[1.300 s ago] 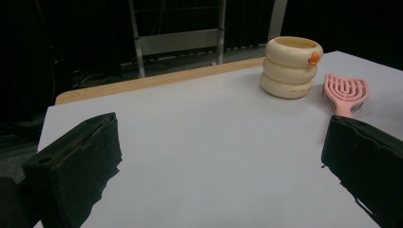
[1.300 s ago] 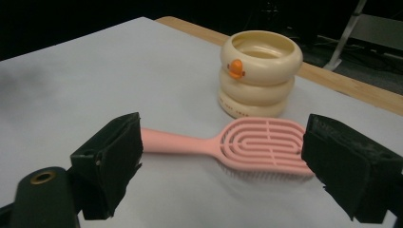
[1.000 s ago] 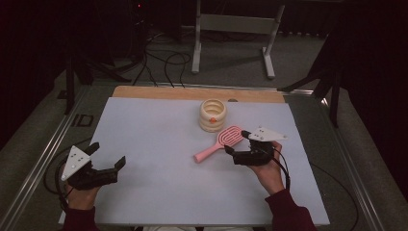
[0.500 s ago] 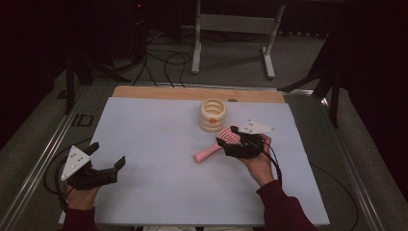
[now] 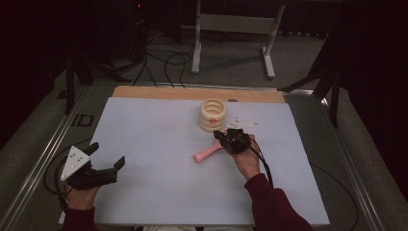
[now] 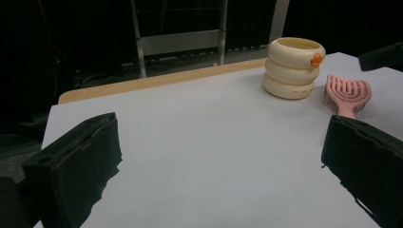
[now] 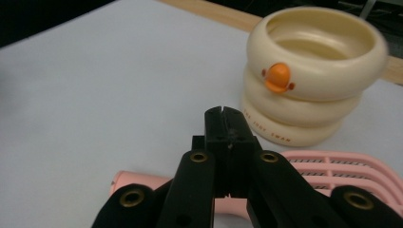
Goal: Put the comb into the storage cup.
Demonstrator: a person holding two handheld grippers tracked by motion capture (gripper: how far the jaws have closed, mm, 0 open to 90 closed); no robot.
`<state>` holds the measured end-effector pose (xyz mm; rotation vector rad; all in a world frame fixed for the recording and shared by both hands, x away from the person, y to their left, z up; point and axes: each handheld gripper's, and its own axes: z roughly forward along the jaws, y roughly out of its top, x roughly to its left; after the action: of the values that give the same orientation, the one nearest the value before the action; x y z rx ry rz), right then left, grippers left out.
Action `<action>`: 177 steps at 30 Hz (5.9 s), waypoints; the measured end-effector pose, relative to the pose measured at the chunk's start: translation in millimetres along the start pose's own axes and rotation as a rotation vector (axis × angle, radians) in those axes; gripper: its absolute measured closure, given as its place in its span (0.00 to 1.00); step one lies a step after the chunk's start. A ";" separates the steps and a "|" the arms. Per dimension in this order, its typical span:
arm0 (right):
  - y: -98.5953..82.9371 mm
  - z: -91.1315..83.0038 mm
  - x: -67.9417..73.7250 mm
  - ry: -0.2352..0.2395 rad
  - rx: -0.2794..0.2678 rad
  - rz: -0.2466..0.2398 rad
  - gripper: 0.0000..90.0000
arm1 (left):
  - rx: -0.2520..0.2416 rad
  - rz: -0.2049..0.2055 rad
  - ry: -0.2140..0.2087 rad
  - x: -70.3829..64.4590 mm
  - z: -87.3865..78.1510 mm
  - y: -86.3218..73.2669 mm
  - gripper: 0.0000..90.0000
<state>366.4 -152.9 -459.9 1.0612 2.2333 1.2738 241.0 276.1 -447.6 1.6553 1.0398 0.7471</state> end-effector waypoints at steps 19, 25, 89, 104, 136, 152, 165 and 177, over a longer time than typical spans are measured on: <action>-16.5 47.4 2.8 -0.054 0.160 -0.017 1.00 | 0.004 0.001 0.000 0.4 0.1 -0.5 0.00; -20.7 54.7 5.9 -0.029 0.195 -0.004 1.00 | 0.002 -0.001 0.001 0.7 0.0 -0.6 0.00; -63.9 -12.1 18.5 -0.020 0.424 -0.103 1.00 | 0.020 -0.001 -0.002 -1.4 4.2 -3.1 0.00; -69.0 -21.2 16.8 -0.011 0.433 -0.112 1.00 | 0.020 -0.001 -0.002 -1.3 3.9 -3.0 0.00; -82.0 -66.6 -26.0 -0.096 0.419 -0.048 0.99 | 0.020 -0.002 -0.001 -1.5 4.3 -3.1 0.00; -79.9 -71.7 -26.7 -0.077 0.369 -0.051 0.95 | 0.023 0.000 0.000 -1.6 4.7 -3.4 0.00; -72.0 -100.8 -28.1 -0.012 0.110 -0.077 0.62 | 0.014 -0.003 0.006 -0.4 2.6 -2.3 0.00; -93.5 -154.5 -36.7 -0.074 -0.155 -0.031 0.48 | -0.001 0.004 0.004 -1.2 0.4 -0.7 0.00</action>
<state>254.1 -299.0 -459.2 0.9959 2.0524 1.3470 240.7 275.0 -448.4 1.6559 1.0389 0.7543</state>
